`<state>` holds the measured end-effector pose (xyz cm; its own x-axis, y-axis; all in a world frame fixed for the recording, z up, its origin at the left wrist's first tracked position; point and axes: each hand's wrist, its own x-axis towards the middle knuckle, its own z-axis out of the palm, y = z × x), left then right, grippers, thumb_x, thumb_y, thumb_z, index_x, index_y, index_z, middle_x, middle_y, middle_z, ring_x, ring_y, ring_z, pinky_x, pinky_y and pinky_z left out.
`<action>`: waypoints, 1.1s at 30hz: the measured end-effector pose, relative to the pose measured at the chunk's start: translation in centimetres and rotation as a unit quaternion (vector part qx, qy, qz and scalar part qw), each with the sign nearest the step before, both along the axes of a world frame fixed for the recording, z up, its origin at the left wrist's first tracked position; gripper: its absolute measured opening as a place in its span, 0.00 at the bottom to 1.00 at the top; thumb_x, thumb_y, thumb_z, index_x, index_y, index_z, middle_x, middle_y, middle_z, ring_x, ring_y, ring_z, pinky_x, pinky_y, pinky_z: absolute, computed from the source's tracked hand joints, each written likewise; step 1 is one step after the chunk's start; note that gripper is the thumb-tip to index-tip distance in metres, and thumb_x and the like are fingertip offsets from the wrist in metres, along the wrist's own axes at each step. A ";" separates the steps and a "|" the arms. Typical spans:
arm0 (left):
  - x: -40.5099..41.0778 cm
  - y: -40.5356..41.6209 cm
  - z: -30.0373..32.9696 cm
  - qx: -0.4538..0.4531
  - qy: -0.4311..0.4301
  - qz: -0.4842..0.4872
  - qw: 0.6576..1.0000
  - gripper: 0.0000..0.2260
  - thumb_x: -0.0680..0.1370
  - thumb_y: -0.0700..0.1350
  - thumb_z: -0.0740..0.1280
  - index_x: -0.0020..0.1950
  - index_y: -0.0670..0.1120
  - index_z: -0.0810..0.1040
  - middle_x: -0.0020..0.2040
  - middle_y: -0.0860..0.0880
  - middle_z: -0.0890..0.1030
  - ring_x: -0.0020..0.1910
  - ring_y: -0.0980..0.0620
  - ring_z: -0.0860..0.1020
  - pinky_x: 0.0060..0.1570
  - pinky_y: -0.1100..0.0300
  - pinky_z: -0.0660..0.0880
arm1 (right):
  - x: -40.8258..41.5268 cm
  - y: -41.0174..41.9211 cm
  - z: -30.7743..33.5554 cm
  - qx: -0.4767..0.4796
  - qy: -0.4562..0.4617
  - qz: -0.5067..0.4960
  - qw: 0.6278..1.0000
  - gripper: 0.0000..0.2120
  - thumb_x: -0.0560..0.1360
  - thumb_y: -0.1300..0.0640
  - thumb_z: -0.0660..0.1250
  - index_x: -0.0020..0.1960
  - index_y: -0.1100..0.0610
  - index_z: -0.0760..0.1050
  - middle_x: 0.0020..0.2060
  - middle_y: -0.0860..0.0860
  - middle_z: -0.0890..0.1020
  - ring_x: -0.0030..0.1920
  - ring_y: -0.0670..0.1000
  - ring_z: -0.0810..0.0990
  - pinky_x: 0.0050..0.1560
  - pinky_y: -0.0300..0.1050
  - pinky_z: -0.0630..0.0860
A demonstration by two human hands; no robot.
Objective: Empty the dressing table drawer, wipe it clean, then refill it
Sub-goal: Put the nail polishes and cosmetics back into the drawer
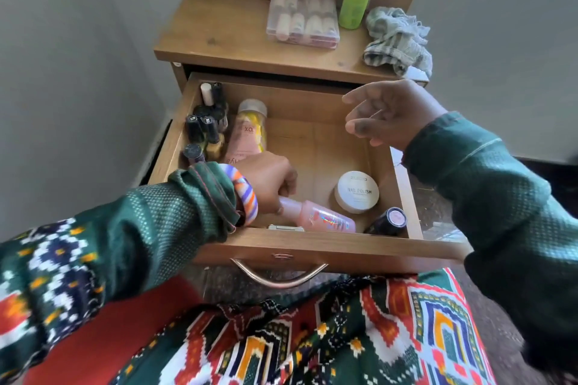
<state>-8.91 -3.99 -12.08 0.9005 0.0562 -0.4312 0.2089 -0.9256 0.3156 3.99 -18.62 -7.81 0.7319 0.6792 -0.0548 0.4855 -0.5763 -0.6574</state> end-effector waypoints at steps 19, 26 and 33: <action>3.4 3.7 4.9 -0.063 -0.079 0.042 0.994 0.17 0.72 0.48 0.71 0.59 0.45 0.78 0.52 0.49 0.81 0.54 0.50 0.79 0.59 0.57 0.74 | 1.9 2.6 0.9 0.061 -0.002 -0.088 0.994 0.18 0.70 0.61 0.71 0.59 0.59 0.77 0.45 0.52 0.81 0.48 0.52 0.81 0.57 0.53 0.78; 9.4 7.2 9.0 -0.061 -0.176 0.214 0.959 0.22 0.79 0.51 0.60 0.69 0.40 0.67 0.68 0.40 0.72 0.65 0.42 0.71 0.59 0.56 0.68 | 5.3 7.5 2.7 0.129 0.155 -0.203 0.958 0.16 0.74 0.63 0.66 0.62 0.64 0.73 0.52 0.56 0.78 0.53 0.54 0.80 0.55 0.47 0.78; 10.8 8.9 7.0 -0.273 -0.196 0.320 0.886 0.13 0.79 0.48 0.62 0.35 0.46 0.68 0.35 0.44 0.72 0.37 0.47 0.72 0.41 0.57 0.72 | 5.7 8.3 3.3 0.193 0.313 -0.254 0.895 0.18 0.77 0.63 0.63 0.65 0.65 0.66 0.47 0.59 0.77 0.46 0.55 0.81 0.35 0.41 0.81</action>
<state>1.92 4.95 -5.10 0.8457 0.4896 -0.2122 0.4108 -0.3438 0.8444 9.64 -10.31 -4.53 0.8600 0.3243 -0.3940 -0.3066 -0.2889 -0.9069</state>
